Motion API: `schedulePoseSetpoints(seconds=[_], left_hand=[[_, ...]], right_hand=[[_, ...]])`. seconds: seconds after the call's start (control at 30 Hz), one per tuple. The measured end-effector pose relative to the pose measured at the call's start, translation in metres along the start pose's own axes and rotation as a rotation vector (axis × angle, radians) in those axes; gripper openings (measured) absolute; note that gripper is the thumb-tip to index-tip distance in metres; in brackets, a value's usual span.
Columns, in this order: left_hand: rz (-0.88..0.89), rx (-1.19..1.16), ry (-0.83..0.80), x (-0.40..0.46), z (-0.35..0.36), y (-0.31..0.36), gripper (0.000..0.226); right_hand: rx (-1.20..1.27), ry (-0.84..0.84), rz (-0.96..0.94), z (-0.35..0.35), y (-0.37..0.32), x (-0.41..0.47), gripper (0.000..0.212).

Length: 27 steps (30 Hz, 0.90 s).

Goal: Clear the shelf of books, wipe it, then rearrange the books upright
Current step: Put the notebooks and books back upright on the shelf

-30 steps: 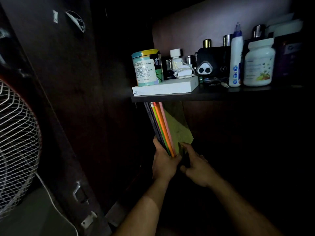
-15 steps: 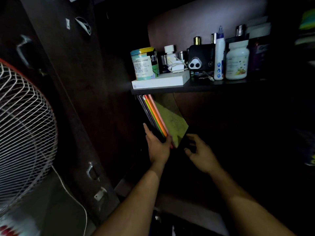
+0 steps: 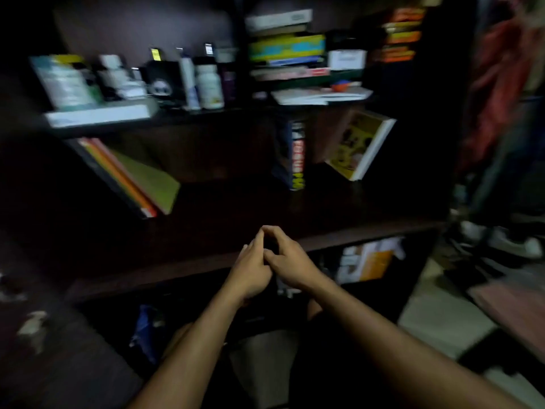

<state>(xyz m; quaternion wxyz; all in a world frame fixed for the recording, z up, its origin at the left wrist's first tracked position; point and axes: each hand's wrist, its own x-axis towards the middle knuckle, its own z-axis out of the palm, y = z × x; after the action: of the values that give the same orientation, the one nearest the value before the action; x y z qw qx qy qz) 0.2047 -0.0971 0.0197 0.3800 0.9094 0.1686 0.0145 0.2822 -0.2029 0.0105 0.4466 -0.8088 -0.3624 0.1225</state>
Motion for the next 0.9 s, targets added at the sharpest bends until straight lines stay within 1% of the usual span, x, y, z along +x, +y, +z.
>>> schedulePoseSetpoints(seconds=[0.07,0.17,0.27,0.33,0.37,0.4,0.43,0.47,0.5,0.53,0.57,0.6,0.63,0.67,0.7,0.77,0.8,0.83,0.87,0.9], left_hand=[[0.097,-0.086,-0.074,-0.012,0.028,0.033,0.076],[0.266,-0.18,-0.203,-0.022,0.082,0.09,0.066],[0.413,-0.164,-0.349,-0.03,0.136,0.14,0.051],[0.465,-0.172,-0.445,-0.034,0.173,0.165,0.047],[0.469,-0.165,-0.462,-0.034,0.188,0.174,0.049],[0.458,-0.148,-0.445,-0.033,0.2,0.183,0.054],[0.435,-0.117,-0.421,-0.031,0.211,0.191,0.059],[0.417,-0.09,-0.395,-0.028,0.221,0.197,0.064],[0.396,-0.067,-0.384,-0.024,0.229,0.203,0.067],[0.381,-0.055,-0.387,-0.021,0.235,0.209,0.069],[0.376,-0.039,-0.399,-0.017,0.239,0.212,0.07],[0.394,-0.012,-0.417,-0.015,0.245,0.216,0.069],[0.427,0.016,-0.423,-0.015,0.249,0.218,0.068],[0.475,0.052,-0.41,-0.016,0.256,0.22,0.066],[0.527,0.087,-0.363,-0.021,0.262,0.223,0.065],[0.641,0.127,-0.21,-0.036,0.275,0.229,0.057],[0.691,0.112,-0.161,-0.043,0.28,0.233,0.051],[0.699,0.059,-0.175,-0.053,0.285,0.239,0.045],[0.65,-0.038,-0.244,-0.06,0.286,0.245,0.04],[0.57,-0.13,-0.351,-0.065,0.287,0.249,0.037]], right_hand=[[-0.005,0.042,0.057,-0.039,0.013,-0.042,0.055],[0.06,0.216,0.165,-0.103,0.04,-0.124,0.049],[0.162,0.389,0.229,-0.144,0.059,-0.199,0.035],[0.163,0.417,0.276,-0.165,0.064,-0.239,0.031],[0.1,0.429,0.285,-0.174,0.065,-0.256,0.032],[-0.021,0.471,0.285,-0.181,0.068,-0.27,0.033],[-0.18,0.536,0.29,-0.188,0.075,-0.283,0.037],[-0.394,0.58,0.33,-0.194,0.08,-0.293,0.044],[-0.618,0.575,0.433,-0.199,0.087,-0.302,0.055],[-0.787,0.498,0.59,-0.203,0.09,-0.308,0.066],[-0.879,0.381,0.74,-0.205,0.093,-0.314,0.071],[-0.909,0.27,0.842,-0.205,0.096,-0.318,0.07],[-0.915,0.195,0.88,-0.203,0.099,-0.318,0.068],[-0.921,0.152,0.876,-0.201,0.1,-0.319,0.066],[-0.92,0.133,0.842,-0.198,0.099,-0.318,0.066],[-0.89,0.147,0.763,-0.196,0.093,-0.319,0.07],[-0.874,0.148,0.729,-0.197,0.086,-0.321,0.072],[-0.867,0.156,0.708,-0.201,0.078,-0.327,0.073],[-0.873,0.167,0.685,-0.206,0.068,-0.335,0.071],[-0.89,0.186,0.648,-0.21,0.057,-0.344,0.071]])
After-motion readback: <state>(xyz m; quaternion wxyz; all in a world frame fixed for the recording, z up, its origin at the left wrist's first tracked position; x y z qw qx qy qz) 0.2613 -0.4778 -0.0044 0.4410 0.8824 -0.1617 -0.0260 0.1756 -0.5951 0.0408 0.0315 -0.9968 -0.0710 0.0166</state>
